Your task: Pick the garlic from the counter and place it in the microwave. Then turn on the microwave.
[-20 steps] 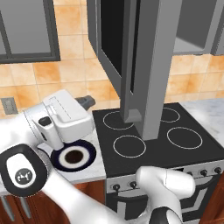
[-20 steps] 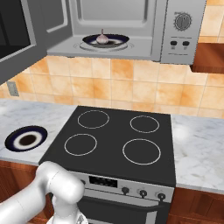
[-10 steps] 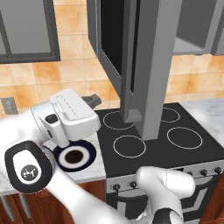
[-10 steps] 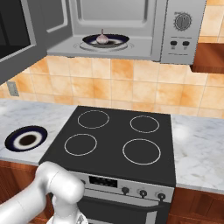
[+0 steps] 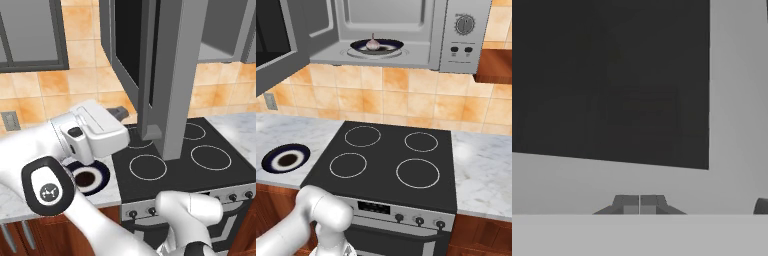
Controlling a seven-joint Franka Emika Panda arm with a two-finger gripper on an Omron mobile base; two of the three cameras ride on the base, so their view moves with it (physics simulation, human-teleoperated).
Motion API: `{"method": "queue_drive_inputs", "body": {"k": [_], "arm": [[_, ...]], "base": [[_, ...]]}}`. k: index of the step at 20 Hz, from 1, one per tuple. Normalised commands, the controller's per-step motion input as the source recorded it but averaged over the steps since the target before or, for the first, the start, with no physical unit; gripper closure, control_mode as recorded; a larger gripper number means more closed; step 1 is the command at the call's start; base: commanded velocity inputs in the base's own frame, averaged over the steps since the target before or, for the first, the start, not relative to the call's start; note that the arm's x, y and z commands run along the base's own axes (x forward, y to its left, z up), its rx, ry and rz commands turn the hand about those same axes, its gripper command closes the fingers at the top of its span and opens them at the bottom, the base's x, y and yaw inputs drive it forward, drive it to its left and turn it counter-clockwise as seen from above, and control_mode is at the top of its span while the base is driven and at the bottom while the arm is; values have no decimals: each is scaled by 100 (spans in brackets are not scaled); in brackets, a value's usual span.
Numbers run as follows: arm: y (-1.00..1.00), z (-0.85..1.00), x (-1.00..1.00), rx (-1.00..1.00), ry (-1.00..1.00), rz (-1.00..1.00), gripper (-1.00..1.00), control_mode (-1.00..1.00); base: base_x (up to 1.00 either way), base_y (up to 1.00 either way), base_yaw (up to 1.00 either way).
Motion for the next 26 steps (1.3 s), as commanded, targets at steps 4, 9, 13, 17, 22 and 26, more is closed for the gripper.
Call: {"method": "queue_drive_inputs", "body": {"k": [4,9,13,17,22,26], "arm": [[-23,0,-1,0,0,1,100,-100],[-21,3,-11,0,-1,2,100,-100],[-19,15,-18,0,-3,1,100,-100],[-20,18,-15,0,-4,0,100,-100],[-20,11,-5,0,-1,0,100,-100],[-26,7,1,0,0,0,100,-100]], "base": [[0,0,0],[0,0,0],[0,0,0],[0,0,0],[0,0,0],[0,0,0]]}}
